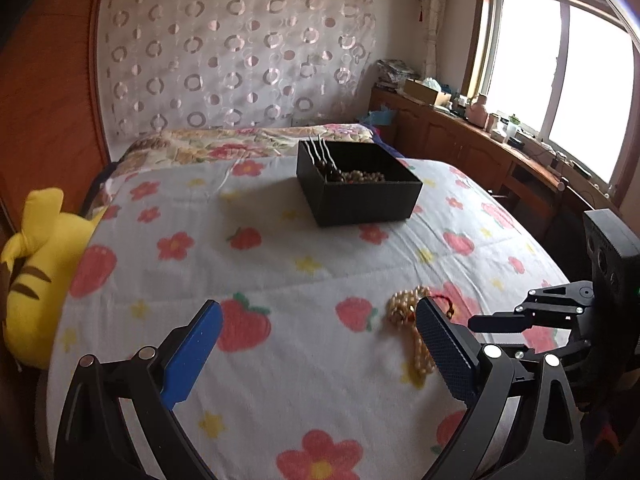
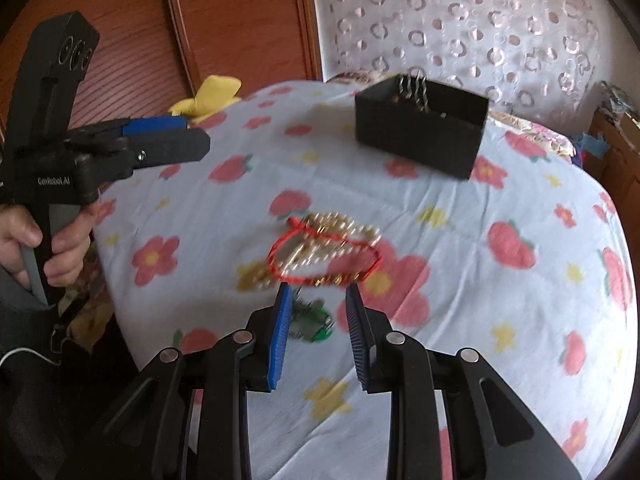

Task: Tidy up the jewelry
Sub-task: 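Grasp the green bead pendant with the right tool while the left tool grasps the red string bracelet, then carry the red bracelet with the left tool to the box while the right tool carries the pendant there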

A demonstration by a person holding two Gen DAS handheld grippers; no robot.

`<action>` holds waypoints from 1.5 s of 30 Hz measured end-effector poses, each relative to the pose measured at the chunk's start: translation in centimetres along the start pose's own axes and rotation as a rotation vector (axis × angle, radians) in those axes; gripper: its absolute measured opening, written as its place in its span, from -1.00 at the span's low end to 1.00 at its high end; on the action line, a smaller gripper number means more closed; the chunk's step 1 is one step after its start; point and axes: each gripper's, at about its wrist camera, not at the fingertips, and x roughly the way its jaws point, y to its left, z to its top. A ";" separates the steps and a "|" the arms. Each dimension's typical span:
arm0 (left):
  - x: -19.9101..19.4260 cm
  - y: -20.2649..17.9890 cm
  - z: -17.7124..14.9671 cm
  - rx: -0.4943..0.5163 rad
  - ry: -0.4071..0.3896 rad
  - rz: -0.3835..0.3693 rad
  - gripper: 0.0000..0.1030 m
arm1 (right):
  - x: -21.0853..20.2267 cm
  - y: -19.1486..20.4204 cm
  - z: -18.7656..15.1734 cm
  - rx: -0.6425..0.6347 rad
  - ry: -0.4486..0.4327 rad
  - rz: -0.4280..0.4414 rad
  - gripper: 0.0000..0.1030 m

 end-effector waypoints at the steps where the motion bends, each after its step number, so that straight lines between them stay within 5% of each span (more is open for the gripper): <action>1: 0.0 0.0 -0.2 -0.002 0.004 -0.001 0.81 | 0.2 0.1 -0.2 0.000 0.013 0.001 -0.41; 5: 0.1 -0.1 -0.8 0.003 0.013 -0.004 0.81 | 0.4 0.2 -0.6 -0.007 0.022 -0.002 -0.42; 6: 0.2 -0.2 -0.8 0.001 0.014 -0.005 0.81 | 0.4 0.3 -0.6 -0.010 0.024 -0.006 -0.49; 7: 0.2 -0.1 -0.9 0.000 0.014 -0.007 0.81 | 0.4 0.4 -0.7 -0.018 0.029 -0.007 -0.83; 19: 2.3 -2.5 -1.2 0.029 0.060 -0.055 0.81 | -2.7 -2.7 -2.1 0.025 -0.034 -0.073 -0.86; 21: 2.6 -3.3 -1.2 0.038 0.068 -0.083 0.70 | -3.2 -3.5 -2.5 0.042 -0.041 -0.084 -0.86; 26: 4.1 -5.3 -1.5 0.055 0.125 -0.147 -0.01 | -3.6 -5.2 -3.4 0.084 -0.045 -0.102 -0.86; 35: 6.2 -6.8 -1.9 0.071 0.195 -0.177 -0.95 | -3.1 -6.0 -4.0 0.117 -0.049 -0.091 -0.85; 45: 3.3 -8.4 0.2 0.121 0.096 -0.196 -0.96 | -3.0 -6.0 -4.0 0.113 -0.050 -0.094 -0.85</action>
